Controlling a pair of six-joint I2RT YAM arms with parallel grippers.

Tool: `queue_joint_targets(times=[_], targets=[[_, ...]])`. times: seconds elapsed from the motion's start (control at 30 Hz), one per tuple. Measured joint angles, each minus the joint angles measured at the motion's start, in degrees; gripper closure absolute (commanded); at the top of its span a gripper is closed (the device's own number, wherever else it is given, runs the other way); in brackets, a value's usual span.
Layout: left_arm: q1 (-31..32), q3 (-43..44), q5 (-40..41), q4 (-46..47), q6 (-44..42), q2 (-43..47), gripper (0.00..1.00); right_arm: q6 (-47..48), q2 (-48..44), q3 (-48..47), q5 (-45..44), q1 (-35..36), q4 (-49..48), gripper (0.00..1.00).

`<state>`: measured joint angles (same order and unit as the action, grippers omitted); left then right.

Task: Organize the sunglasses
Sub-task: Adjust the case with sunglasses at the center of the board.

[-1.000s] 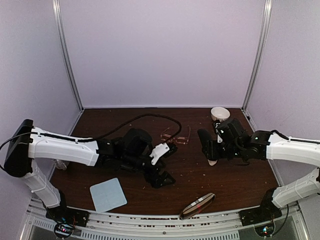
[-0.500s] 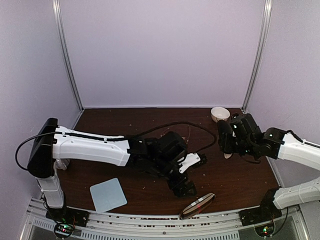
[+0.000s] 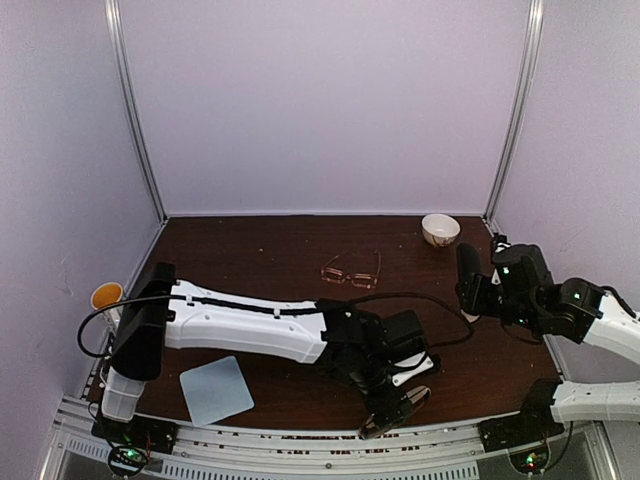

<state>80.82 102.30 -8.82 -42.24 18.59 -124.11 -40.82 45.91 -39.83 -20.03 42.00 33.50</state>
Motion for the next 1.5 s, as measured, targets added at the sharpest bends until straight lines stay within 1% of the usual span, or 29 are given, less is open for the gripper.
queue_joint_targets(times=[0.1, 0.2, 0.23, 0.33, 0.37, 0.43, 0.6, 0.67, 0.73, 0.87, 0.97, 1.07, 1.2, 1.37, 1.5], targets=[[-0.02, 4.48, -0.37, -3.10, 0.85, -3.85, 0.25, -0.37, -1.64, 1.88, 0.02, 0.00, 0.22, 0.79], [0.04, 9.86, -0.66, -6.27, 1.57, -7.74, 0.36, -0.76, -3.34, 3.15, 0.13, 0.00, 0.09, 0.79], [0.04, 11.28, -0.74, -6.97, 1.73, -8.74, 0.41, -0.92, -3.93, 3.56, 0.26, 0.00, 0.04, 0.79], [0.04, 13.49, -0.90, -8.61, 2.54, -10.38, 0.64, -1.18, -5.25, 4.57, 0.57, 0.00, -0.31, 0.79], [0.04, 13.66, -0.92, -9.07, 2.69, -10.47, 0.69, -1.22, -5.73, 4.90, 0.70, 0.00, -0.37, 0.79], [0.04, 14.08, -0.85, -9.75, 2.80, -10.47, 0.73, -1.22, -6.58, 5.38, 0.81, 0.00, -0.46, 0.79], [0.04, 14.23, 0.50, -10.34, 3.21, -10.47, 0.76, -1.18, -7.06, 5.64, 1.03, 0.00, -0.92, 0.78], [0.09, 13.00, 1.40, -9.44, 3.43, -9.79, 0.76, -1.14, -6.99, 5.64, 1.25, 0.00, -1.18, 0.78], [0.07, 10.03, 2.73, -8.31, 3.69, -7.93, 0.76, -0.96, -6.71, 5.64, 1.68, 0.00, -1.62, 0.78], [-2.12, -2.54, 5.01, -4.92, 4.42, 0.13, 0.76, -0.20, -4.94, 5.55, 2.71, 0.00, -2.86, 0.76], [-6.40, -12.59, 4.94, -1.07, 4.70, 7.06, 0.76, 0.68, -2.75, 5.16, 4.98, 0.00, -5.18, 0.76], [-13.18, -21.49, 3.58, 4.61, 4.76, 13.03, 0.76, 1.46, -0.11, 4.35, 8.20, 0.00, -8.59, 0.76], [-22.12, -29.81, -0.52, 12.20, 5.01, 16.35, 0.75, 1.62, 4.44, 3.30, 12.85, 0.00, -13.66, 0.77], [-29.03, -34.58, -8.70, 19.37, 5.07, 17.73, 0.75, 0.52, 11.13, 2.27, 18.38, 0.00, -20.50, 0.78], [-33.44, -36.87, -14.49, 23.37, 4.98, 17.73, 0.71, -1.29, 17.64, 1.22, 23.12, 0.02, -25.97, 0.79]])
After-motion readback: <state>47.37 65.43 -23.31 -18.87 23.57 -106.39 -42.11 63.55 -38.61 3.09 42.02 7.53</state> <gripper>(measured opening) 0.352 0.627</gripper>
